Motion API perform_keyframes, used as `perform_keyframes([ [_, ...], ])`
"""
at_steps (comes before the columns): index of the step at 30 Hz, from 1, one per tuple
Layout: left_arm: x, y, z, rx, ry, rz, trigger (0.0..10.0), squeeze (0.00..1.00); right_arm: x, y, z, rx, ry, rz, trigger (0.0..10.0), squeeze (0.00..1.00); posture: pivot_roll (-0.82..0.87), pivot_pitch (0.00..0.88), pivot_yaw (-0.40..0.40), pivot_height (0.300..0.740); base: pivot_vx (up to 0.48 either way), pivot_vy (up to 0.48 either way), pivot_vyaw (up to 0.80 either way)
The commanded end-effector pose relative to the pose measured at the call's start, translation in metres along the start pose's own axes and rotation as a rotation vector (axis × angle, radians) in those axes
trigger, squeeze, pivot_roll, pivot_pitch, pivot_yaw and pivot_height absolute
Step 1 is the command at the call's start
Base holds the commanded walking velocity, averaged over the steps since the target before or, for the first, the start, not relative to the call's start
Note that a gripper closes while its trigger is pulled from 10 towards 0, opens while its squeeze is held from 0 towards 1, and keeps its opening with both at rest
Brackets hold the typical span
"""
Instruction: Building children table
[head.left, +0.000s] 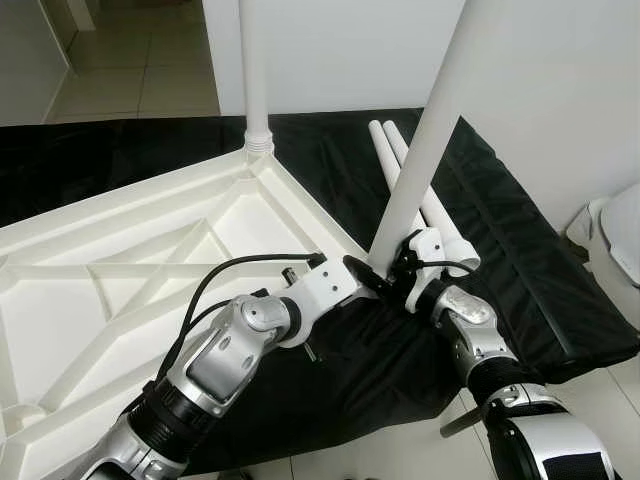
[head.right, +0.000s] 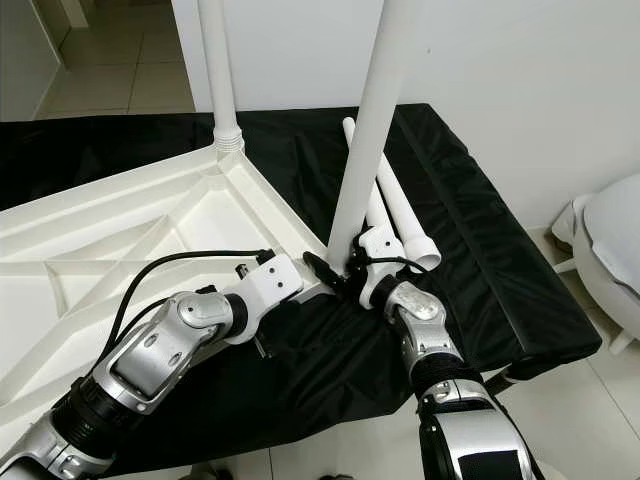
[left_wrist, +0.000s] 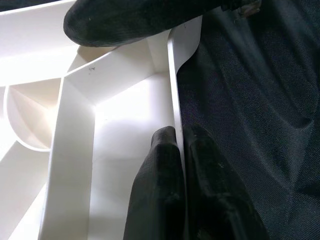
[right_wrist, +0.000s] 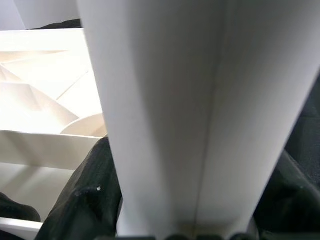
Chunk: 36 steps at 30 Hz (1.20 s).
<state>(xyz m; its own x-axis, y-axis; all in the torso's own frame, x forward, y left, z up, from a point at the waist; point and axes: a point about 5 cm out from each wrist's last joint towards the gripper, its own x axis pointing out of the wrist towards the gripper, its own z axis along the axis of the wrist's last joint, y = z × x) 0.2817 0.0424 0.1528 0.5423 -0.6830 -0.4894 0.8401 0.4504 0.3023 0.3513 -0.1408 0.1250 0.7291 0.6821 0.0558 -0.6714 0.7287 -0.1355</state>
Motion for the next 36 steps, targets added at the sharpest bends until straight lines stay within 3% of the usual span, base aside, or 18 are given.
perform_keyframes([
  [1,-0.003,-0.006,0.016,0.061,-0.068,-0.029,10.0,0.0,-0.013,-0.005,-0.015,0.043,0.054,-0.067,0.0,0.0,0.0,0.075,-0.022,0.74,0.0,0.0,0.0],
  [17,-0.004,-0.003,0.015,0.047,-0.068,-0.015,10.0,0.0,-0.01,-0.005,-0.023,0.102,0.072,-0.436,0.0,0.0,0.0,0.098,-0.017,0.74,0.0,0.0,0.0],
  [21,-0.005,-0.003,0.014,0.046,-0.065,-0.016,10.0,0.0,-0.006,0.01,-0.023,0.106,0.062,-0.569,0.0,0.0,-0.01,0.105,-0.005,0.74,0.0,0.0,0.0],
  [24,-0.005,-0.003,0.014,0.047,-0.065,-0.017,10.0,0.0,-0.006,0.012,-0.023,0.105,0.063,-0.589,0.0,0.0,-0.01,0.105,-0.005,0.74,0.0,0.0,0.0],
  [26,-0.005,-0.003,0.015,0.048,-0.065,-0.019,10.0,0.0,-0.007,0.015,-0.019,0.07,0.056,-0.702,0.0,0.0,-0.01,0.107,-0.001,0.74,0.0,0.0,0.0],
  [27,-0.005,-0.003,0.015,0.048,-0.065,-0.019,10.0,0.0,-0.007,0.015,-0.019,0.07,0.056,-0.702,0.0,0.0,-0.01,0.107,-0.001,0.74,0.0,0.0,0.0],
  [28,-0.006,-0.002,0.014,0.05,-0.064,-0.022,10.0,0.0,-0.008,0.021,-0.016,0.066,0.057,-0.796,0.0,0.0,-0.01,0.108,0.0,0.74,0.0,0.0,0.0],
  [30,-0.006,-0.002,0.014,0.05,-0.064,-0.022,10.0,0.0,-0.008,0.021,-0.016,0.066,0.057,-0.796,0.0,0.0,-0.01,0.108,0.0,0.74,0.0,0.0,0.0],
  [31,-0.005,-0.003,0.014,0.05,-0.064,-0.024,10.0,0.0,-0.009,0.024,-0.015,0.05,0.069,-0.869,0.0,0.0,-0.01,0.109,-0.002,0.74,0.0,0.0,0.0],
  [36,-0.005,-0.003,0.015,0.049,-0.065,-0.026,10.0,0.0,-0.01,0.023,-0.014,0.053,0.078,-0.889,0.0,0.0,-0.01,0.11,-0.001,0.74,0.0,0.0,0.0],
])
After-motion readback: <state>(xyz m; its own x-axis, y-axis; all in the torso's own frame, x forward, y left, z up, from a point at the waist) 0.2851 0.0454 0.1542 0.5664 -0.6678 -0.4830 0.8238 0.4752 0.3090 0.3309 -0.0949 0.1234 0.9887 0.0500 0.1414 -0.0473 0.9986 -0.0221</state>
